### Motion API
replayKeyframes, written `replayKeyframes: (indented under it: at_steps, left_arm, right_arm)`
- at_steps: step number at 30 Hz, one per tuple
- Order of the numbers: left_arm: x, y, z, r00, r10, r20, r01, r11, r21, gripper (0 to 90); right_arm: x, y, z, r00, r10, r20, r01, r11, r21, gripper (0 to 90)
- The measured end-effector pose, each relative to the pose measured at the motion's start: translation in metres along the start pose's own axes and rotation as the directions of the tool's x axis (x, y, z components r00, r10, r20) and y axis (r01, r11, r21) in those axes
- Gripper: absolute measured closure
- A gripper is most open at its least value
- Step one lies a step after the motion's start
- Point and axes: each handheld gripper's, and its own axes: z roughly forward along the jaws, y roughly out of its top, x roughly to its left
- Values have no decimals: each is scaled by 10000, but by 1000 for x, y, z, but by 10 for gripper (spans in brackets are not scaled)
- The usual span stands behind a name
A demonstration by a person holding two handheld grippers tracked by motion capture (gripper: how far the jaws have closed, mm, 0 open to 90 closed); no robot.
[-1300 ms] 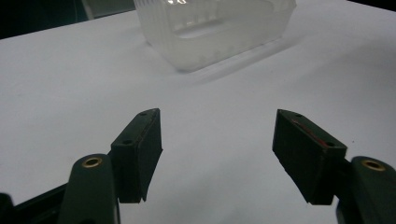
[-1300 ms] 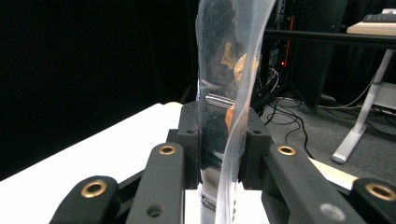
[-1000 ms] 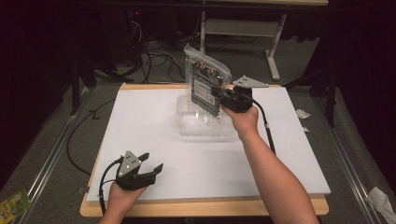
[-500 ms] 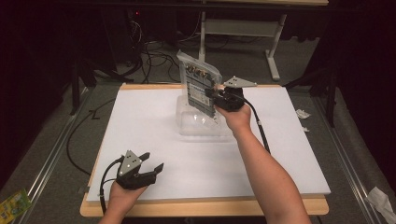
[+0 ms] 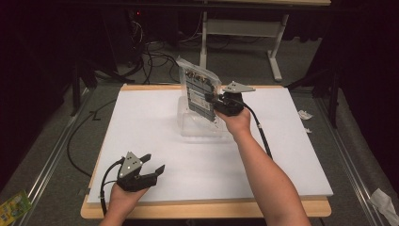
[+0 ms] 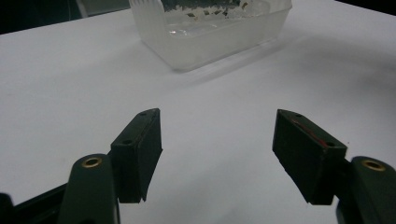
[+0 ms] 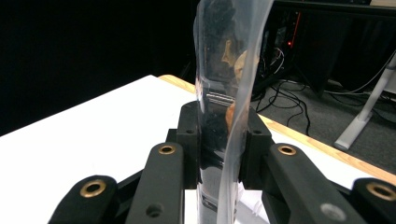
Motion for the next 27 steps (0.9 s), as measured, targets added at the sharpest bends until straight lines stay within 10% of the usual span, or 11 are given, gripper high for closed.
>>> replayKeyframes:
  at_steps: [27]
  left_arm:
    - [0, 0, 3, 10000, 32, 83, -33, 9999, 98, 338]
  right_arm:
    - [-11, -35, -11, 9942, 1022, 339, -1028, 9946, 167, 687]
